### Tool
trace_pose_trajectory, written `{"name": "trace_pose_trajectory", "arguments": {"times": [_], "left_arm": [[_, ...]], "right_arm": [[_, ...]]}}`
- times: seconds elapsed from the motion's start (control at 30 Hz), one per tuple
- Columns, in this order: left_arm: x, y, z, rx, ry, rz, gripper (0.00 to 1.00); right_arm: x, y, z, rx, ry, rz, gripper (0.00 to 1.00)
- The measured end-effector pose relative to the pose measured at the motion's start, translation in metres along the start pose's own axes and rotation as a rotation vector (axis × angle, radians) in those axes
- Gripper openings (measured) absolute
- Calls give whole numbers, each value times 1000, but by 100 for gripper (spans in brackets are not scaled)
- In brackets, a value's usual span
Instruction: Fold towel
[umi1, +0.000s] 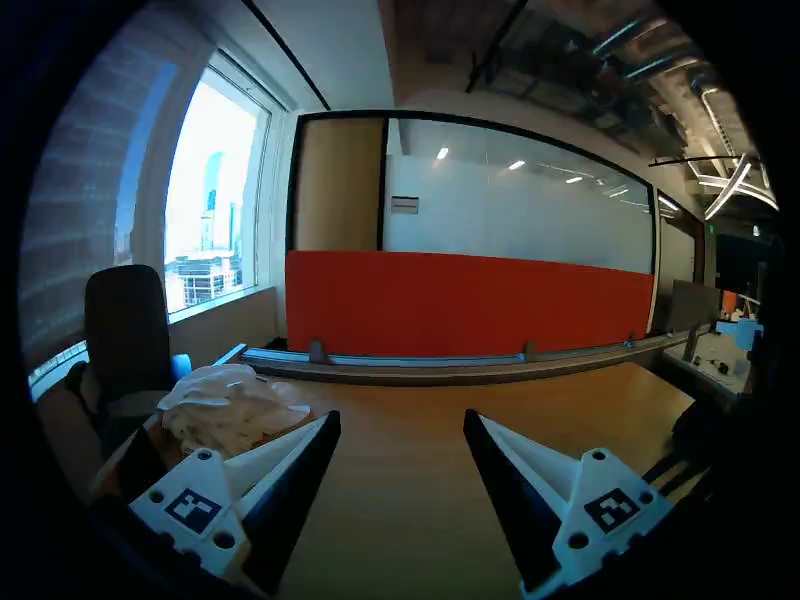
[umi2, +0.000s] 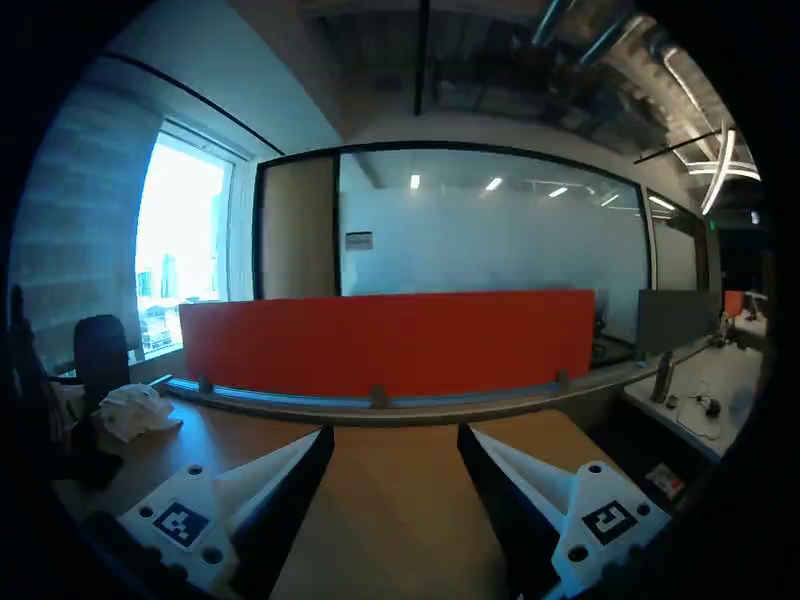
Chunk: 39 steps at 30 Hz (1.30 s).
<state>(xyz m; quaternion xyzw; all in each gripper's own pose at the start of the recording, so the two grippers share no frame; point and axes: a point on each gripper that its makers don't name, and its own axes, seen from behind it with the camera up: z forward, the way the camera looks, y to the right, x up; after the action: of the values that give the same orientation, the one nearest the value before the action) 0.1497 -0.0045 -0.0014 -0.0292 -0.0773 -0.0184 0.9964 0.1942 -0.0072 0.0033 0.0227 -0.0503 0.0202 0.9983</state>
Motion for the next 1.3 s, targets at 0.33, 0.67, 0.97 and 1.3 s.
{"name": "trace_pose_trajectory", "arguments": {"times": [0.33,0.67,0.97,1.3], "left_arm": [[-4,-7,5,30,20,-17,91],[-16,-9,11,45,18,13,91],[-27,-6,13,44,41,41,91],[-49,-11,13,53,66,93,91]], "right_arm": [[10,-5,2,-29,18,51,95],[11,-10,0,-39,-6,65,95],[9,-11,-4,-55,-26,73,95],[5,-21,-5,-57,-41,41,95]]}}
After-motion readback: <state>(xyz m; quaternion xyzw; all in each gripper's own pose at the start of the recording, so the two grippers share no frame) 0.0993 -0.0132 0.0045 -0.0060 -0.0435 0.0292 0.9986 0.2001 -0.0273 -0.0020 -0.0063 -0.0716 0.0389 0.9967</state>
